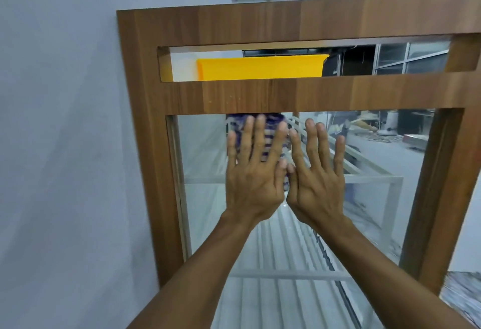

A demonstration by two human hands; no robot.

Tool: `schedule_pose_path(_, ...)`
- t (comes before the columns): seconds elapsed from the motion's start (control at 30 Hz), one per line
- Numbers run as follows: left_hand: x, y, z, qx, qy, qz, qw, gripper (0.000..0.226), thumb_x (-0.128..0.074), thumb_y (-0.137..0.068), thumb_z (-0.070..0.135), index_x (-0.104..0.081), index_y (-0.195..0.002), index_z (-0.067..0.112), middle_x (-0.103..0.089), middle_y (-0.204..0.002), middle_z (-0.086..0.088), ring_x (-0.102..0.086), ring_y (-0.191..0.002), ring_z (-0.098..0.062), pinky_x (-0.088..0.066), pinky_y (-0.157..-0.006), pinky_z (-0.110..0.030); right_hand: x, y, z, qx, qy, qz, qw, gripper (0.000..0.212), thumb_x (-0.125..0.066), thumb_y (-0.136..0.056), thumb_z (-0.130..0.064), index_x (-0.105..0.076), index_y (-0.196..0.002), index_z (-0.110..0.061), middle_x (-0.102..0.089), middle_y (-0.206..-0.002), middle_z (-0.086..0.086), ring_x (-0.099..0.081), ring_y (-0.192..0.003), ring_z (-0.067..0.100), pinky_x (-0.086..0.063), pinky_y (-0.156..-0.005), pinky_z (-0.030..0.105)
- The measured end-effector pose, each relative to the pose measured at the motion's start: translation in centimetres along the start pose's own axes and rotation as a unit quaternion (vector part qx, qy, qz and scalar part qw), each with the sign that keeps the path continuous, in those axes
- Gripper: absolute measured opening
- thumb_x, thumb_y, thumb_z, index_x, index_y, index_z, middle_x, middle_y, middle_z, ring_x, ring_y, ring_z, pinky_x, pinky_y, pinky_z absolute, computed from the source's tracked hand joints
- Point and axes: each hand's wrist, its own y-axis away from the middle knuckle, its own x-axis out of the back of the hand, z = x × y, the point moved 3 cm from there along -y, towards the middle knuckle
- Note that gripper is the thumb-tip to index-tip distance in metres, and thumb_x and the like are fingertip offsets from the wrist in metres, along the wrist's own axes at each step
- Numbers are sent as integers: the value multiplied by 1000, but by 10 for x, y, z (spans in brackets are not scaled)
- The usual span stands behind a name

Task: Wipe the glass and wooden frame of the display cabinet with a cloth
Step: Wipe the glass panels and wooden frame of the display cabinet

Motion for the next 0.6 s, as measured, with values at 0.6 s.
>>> schedule_pose_path(0.6, -15, 13, 30, 33, -23, 7, 999, 61, -37, -105, 30, -24, -160, 9, -18, -169, -15, -6, -160, -28, -4, -128, -54, 25, 8, 88, -18, 14, -8, 1000, 61, -38, -105, -33, -20, -161, -19, -4, -169, 11, -2, -158, 29, -4, -125, 60)
